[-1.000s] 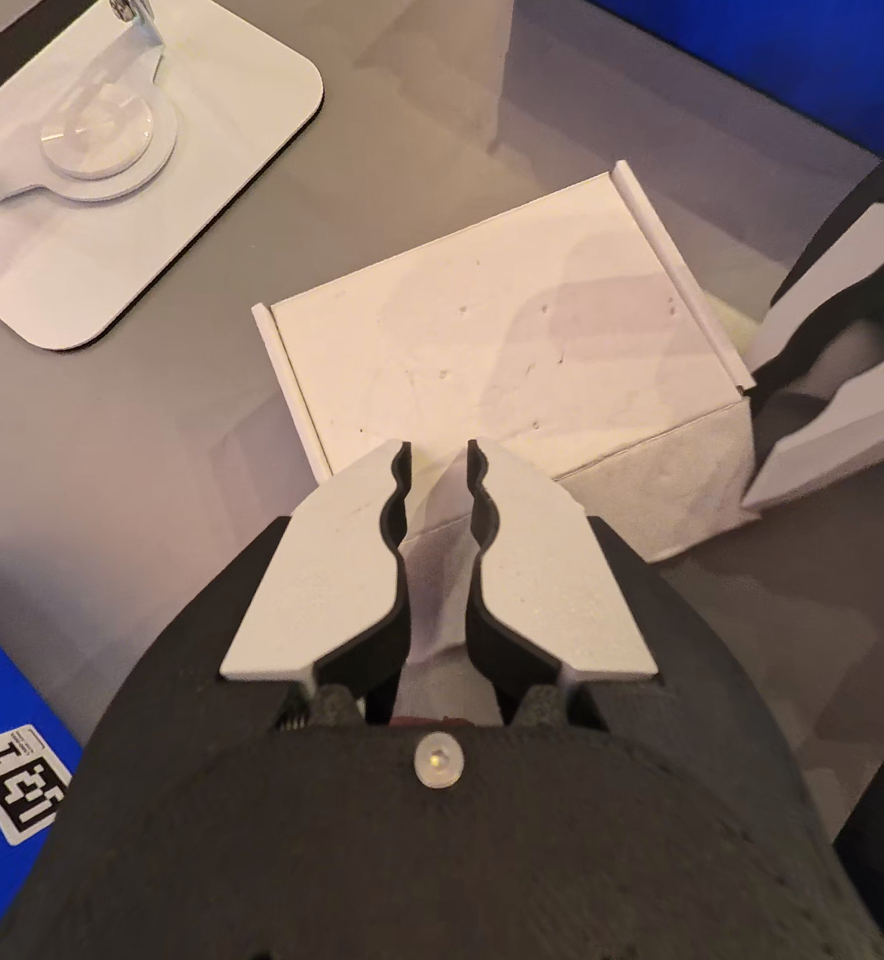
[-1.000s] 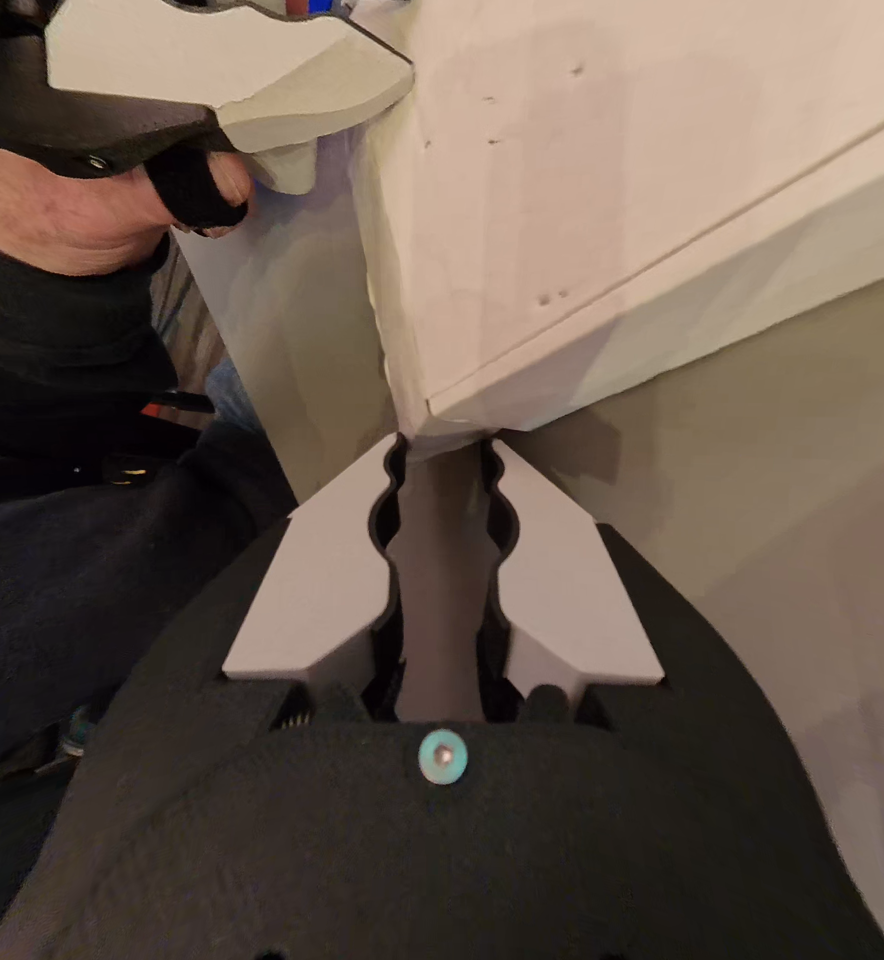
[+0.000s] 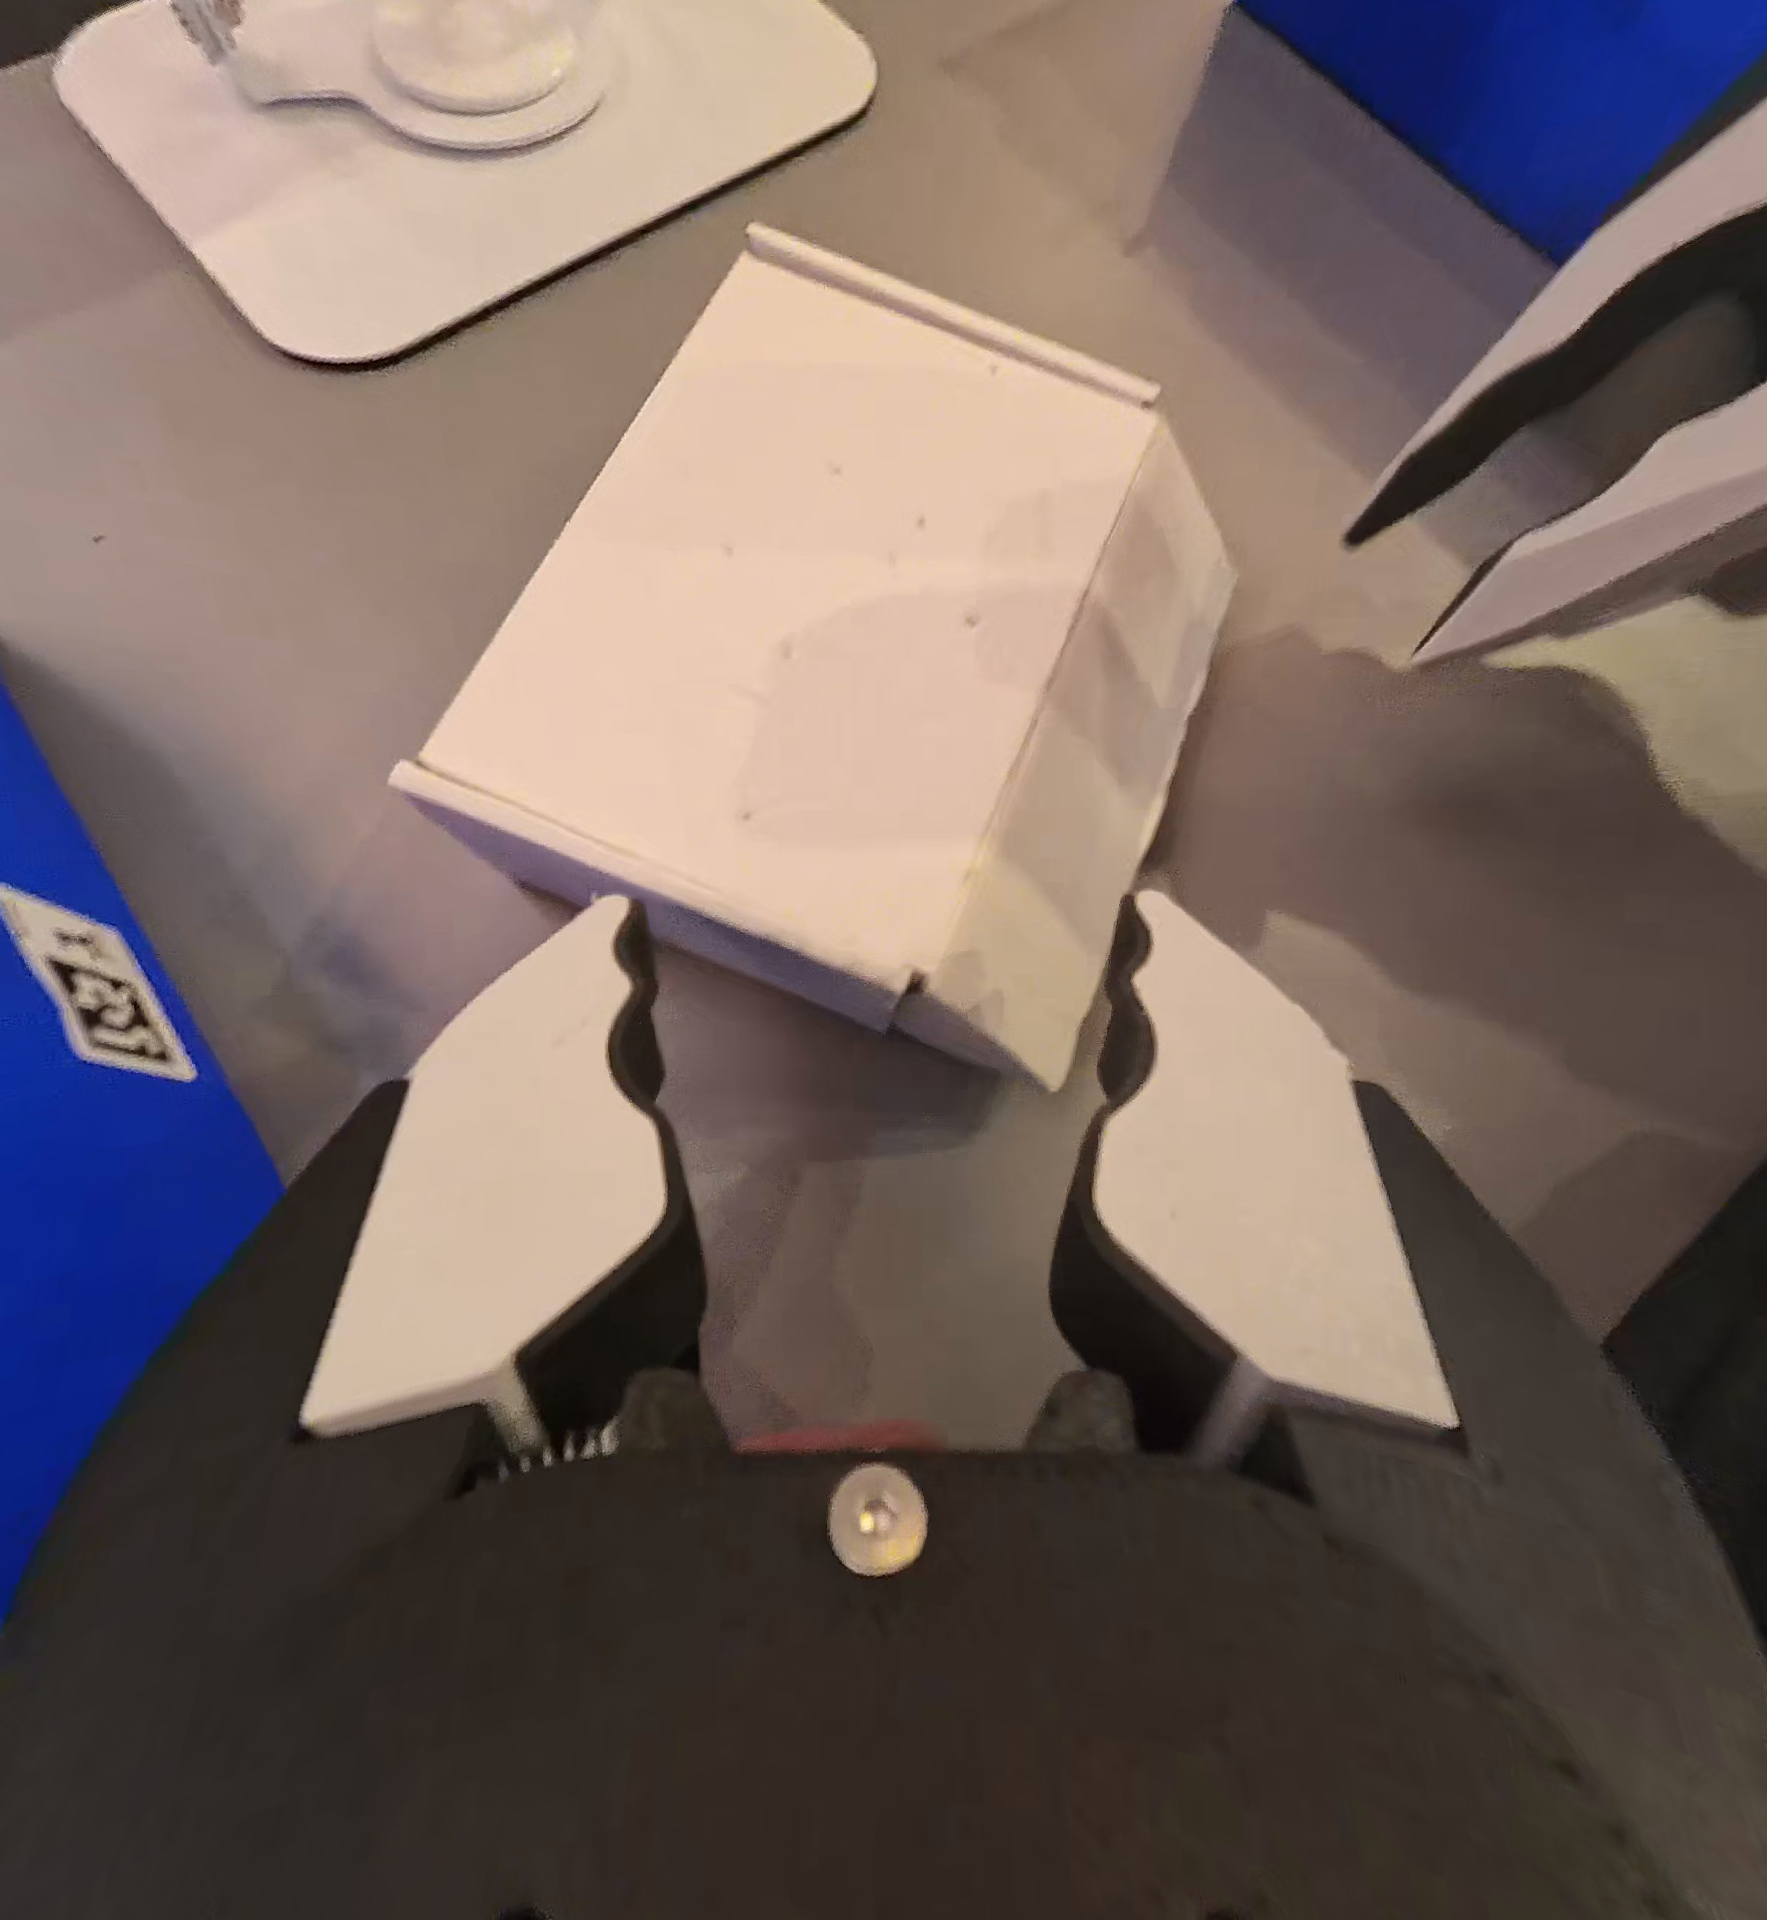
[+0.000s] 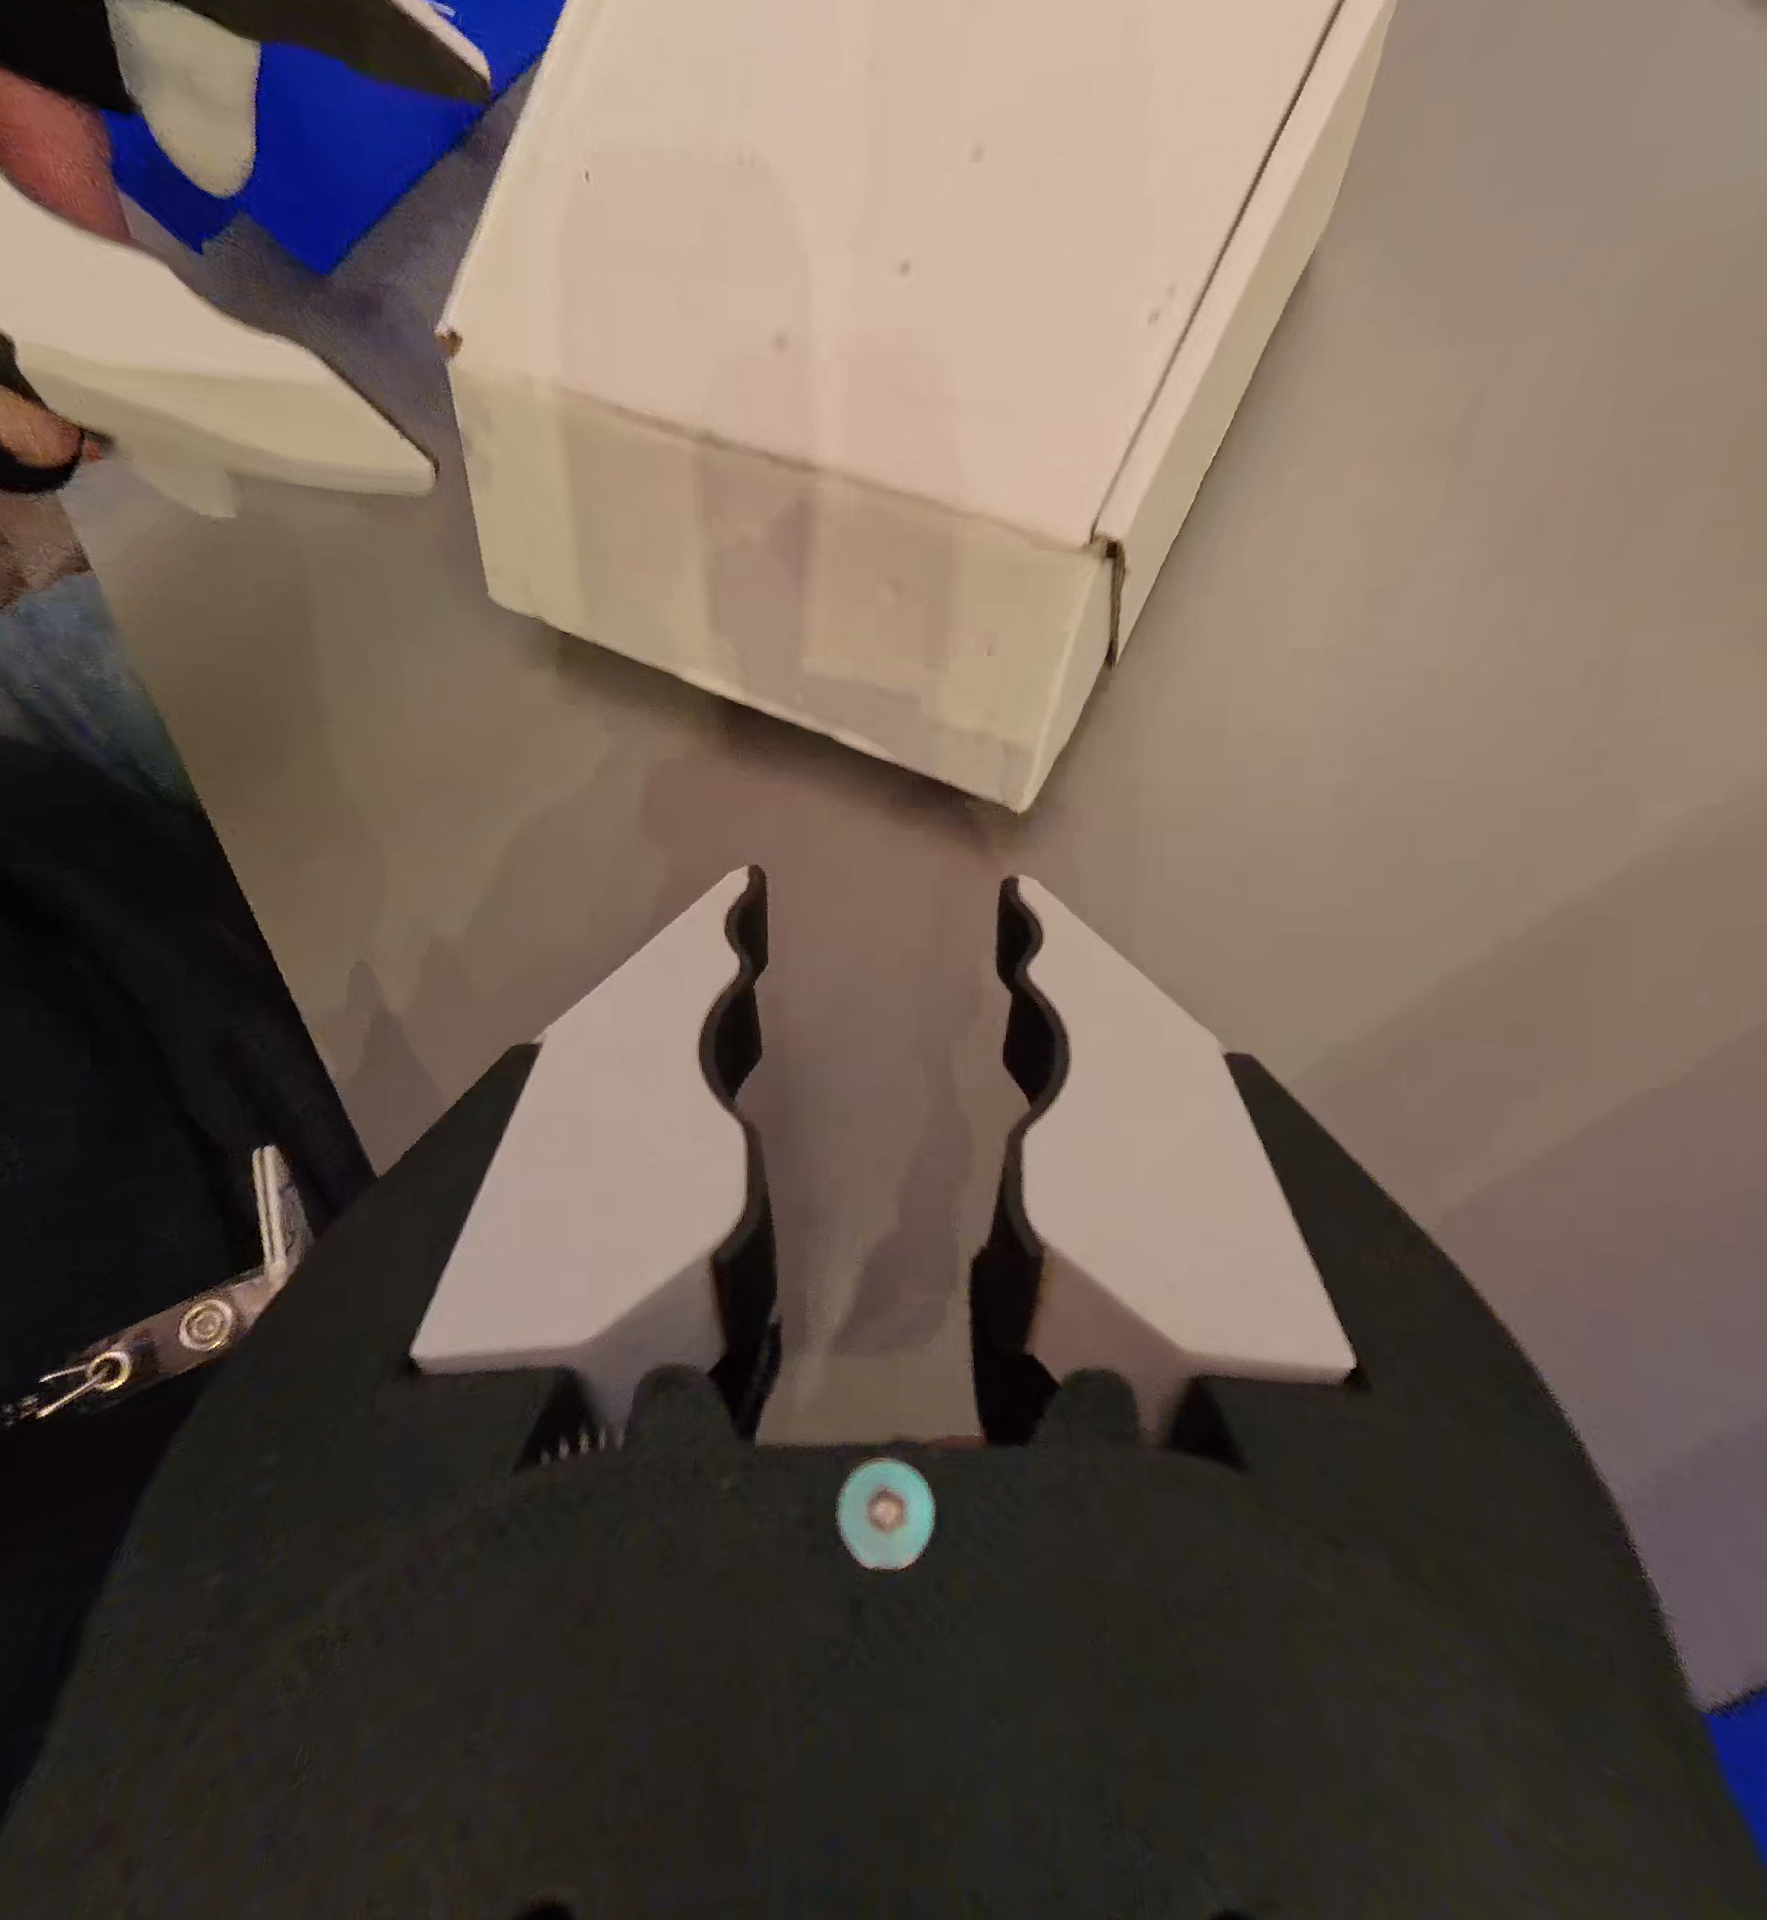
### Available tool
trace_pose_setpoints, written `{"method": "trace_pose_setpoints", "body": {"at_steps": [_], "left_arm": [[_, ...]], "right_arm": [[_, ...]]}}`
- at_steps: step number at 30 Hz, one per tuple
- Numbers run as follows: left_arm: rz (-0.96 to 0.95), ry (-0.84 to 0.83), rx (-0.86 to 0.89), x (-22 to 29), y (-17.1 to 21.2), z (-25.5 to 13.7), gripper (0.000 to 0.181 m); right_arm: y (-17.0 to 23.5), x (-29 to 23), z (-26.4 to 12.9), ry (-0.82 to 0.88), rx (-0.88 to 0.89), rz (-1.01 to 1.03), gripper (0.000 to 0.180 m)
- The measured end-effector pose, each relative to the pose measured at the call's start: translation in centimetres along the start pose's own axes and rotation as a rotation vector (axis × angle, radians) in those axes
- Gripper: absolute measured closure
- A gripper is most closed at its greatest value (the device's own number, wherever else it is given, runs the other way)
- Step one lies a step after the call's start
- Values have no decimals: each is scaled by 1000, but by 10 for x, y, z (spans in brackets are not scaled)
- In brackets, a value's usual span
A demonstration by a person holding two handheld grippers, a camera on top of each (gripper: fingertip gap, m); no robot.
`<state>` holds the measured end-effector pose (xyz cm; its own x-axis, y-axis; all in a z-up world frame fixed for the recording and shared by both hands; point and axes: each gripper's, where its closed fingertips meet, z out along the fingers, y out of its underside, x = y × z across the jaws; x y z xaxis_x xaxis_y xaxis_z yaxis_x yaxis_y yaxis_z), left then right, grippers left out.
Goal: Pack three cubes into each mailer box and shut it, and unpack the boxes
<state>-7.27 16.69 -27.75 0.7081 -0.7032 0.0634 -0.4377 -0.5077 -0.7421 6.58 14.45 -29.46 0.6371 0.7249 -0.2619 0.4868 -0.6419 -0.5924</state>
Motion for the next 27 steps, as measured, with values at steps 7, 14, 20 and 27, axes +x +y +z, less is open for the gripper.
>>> {"method": "trace_pose_setpoints", "body": {"at_steps": [7, 14, 20, 27], "left_arm": [[-17, -7, -58, 6, 23, 18, 91], [8, 44, -71, -2, 24, 31, 115], [64, 0, -68, -12, 20, 37, 117], [71, -45, -76, -22, 19, 43, 129]], "right_arm": [[-23, 20, 17, 0, -20, -125, 115], [-26, 27, 46, -55, -71, -243, 120], [-30, 34, 50, -25, -119, -316, 126], [-29, 37, 49, 33, -153, -335, 139]]}}
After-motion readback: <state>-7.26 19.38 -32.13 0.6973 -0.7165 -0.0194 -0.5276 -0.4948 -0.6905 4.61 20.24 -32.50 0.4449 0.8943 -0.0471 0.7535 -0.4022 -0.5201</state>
